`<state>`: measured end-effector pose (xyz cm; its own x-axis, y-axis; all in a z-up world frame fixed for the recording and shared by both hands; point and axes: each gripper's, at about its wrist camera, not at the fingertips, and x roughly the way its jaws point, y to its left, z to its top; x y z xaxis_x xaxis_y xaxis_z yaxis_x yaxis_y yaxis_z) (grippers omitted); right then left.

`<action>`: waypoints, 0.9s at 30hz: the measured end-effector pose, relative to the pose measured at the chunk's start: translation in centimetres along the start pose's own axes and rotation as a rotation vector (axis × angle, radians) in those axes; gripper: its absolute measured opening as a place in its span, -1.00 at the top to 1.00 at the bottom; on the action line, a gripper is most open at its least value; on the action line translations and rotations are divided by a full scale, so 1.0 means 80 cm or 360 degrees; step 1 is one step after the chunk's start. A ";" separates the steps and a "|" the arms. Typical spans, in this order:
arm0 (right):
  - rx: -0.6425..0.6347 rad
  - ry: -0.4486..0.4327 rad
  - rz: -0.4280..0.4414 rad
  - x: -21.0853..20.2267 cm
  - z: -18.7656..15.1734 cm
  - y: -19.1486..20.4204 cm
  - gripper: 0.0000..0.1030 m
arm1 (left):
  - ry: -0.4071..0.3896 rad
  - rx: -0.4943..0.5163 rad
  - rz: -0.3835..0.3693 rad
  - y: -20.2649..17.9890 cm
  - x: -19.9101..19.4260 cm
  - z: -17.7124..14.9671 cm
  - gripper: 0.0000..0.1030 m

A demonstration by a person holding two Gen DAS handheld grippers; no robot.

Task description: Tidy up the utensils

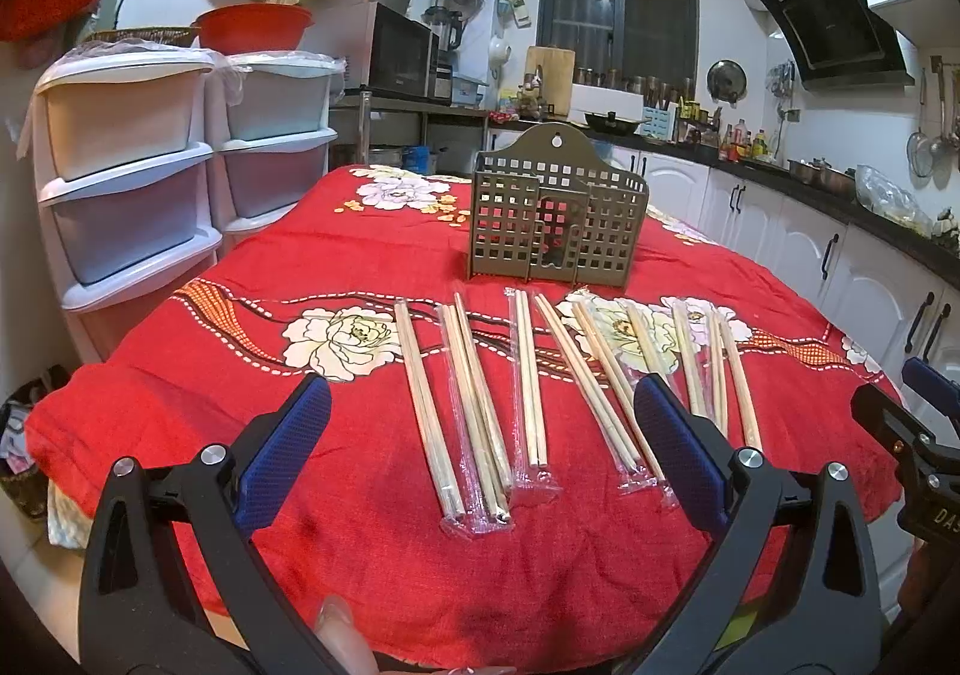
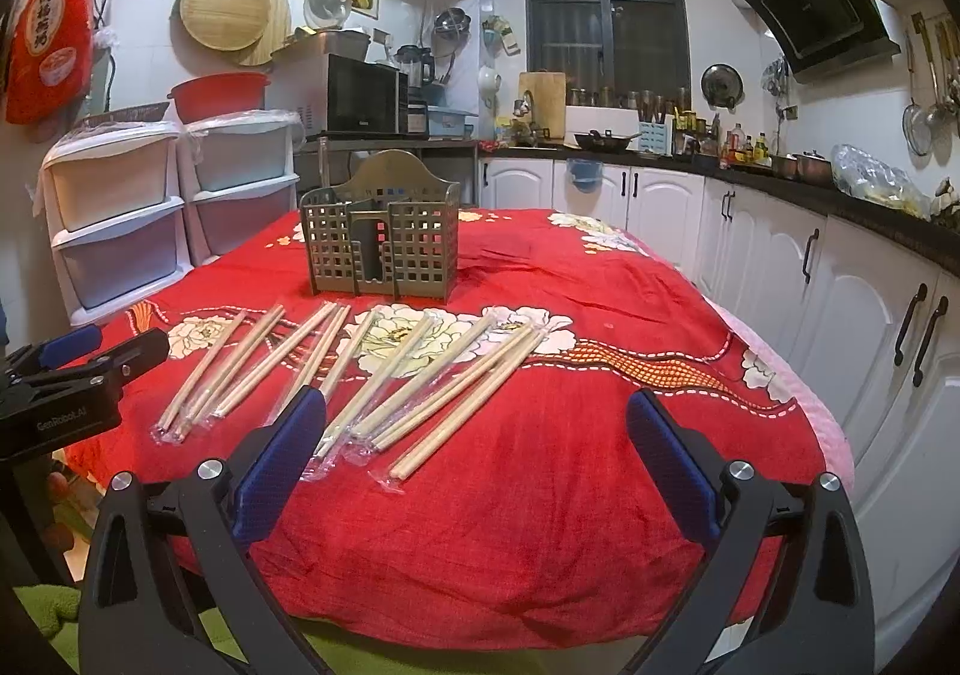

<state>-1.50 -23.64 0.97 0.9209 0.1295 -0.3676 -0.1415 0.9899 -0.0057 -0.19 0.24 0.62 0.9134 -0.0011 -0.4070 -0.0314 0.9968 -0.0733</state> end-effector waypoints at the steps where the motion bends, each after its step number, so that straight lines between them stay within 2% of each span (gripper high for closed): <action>1: -0.0001 -0.0001 -0.0001 0.000 0.000 0.000 -0.88 | 0.0001 -0.0001 0.0000 0.000 0.000 0.001 -0.80; 27: 0.0001 0.0004 0.0002 0.001 -0.001 0.002 -0.88 | 0.0001 -0.0002 0.0002 0.001 0.001 0.001 -0.80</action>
<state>-1.51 -23.50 0.88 0.9198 0.1305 -0.3701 -0.1424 0.9898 -0.0048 -0.11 0.31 0.67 0.9132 0.0003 -0.4074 -0.0332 0.9967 -0.0736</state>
